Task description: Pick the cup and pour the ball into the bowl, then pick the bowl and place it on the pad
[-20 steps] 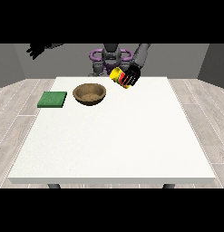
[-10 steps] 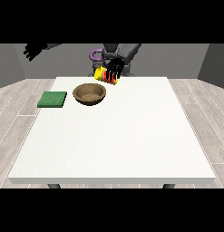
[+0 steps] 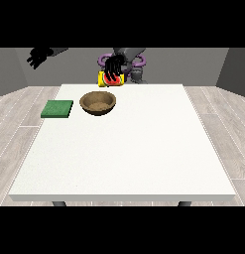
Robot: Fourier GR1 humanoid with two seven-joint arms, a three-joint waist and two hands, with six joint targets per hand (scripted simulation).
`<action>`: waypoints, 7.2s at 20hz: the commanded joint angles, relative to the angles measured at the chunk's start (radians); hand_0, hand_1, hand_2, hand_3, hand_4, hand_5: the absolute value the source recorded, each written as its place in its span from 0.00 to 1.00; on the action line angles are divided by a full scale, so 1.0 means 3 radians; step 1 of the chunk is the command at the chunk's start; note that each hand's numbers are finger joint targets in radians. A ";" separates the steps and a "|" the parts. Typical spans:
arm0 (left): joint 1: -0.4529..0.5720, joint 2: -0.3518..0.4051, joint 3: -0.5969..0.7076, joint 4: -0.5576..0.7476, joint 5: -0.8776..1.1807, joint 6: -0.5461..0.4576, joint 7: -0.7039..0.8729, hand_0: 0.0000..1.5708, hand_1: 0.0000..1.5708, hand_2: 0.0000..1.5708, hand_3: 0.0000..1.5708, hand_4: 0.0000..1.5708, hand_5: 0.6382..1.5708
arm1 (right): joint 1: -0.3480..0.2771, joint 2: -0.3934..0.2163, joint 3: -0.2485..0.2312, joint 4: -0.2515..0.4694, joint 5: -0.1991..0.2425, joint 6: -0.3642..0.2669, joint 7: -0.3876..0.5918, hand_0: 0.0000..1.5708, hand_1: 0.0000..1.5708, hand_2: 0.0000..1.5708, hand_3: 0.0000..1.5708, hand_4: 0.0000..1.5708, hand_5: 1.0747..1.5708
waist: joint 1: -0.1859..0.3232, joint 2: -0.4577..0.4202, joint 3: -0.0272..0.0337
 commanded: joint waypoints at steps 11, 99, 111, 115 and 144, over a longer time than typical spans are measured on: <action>0.0296 -0.0004 -0.0279 -0.0669 -0.0245 -0.0789 0.0059 0.00 0.00 0.70 0.98 0.71 1.00 | 0.0126 0.0128 0.0113 0.0024 0.0134 -0.0145 -0.0056 0.00 0.00 0.00 0.09 0.46 0.95 | 0.0103 -0.0161 -0.0006; 0.1611 0.2310 0.4072 -0.1698 0.5158 -0.2380 -0.1819 0.00 0.00 0.00 0.00 0.76 0.97 | -0.0712 -0.0804 0.0513 0.1097 0.0889 -0.1253 0.0556 1.00 1.00 1.00 0.35 0.70 0.99 | 0.0493 0.0448 -0.0008; 0.1631 0.2643 0.4200 -0.1434 0.5291 -0.2613 -0.2219 0.00 0.00 0.00 0.00 0.77 0.98 | -0.0846 -0.0984 0.0209 0.1357 0.0772 -0.1103 0.0348 1.00 1.00 1.00 0.29 0.71 0.99 | 0.0574 0.0867 -0.0005; 0.1532 0.2557 0.4078 -0.1513 0.5221 -0.2406 -0.2156 0.00 0.00 0.00 0.00 0.77 0.98 | -0.0921 -0.0721 0.0230 0.1422 0.0760 -0.1255 0.0327 1.00 1.00 1.00 0.31 0.68 0.99 | 0.0538 0.0877 -0.0004; 0.1568 0.2909 0.4196 -0.1282 0.5443 -0.2606 -0.2483 0.00 0.00 0.00 0.00 0.76 0.99 | -0.1268 -0.0851 -0.0176 0.1878 0.0547 -0.1644 -0.0163 0.80 0.80 0.86 0.58 0.07 0.92 | 0.0667 0.1276 -0.0004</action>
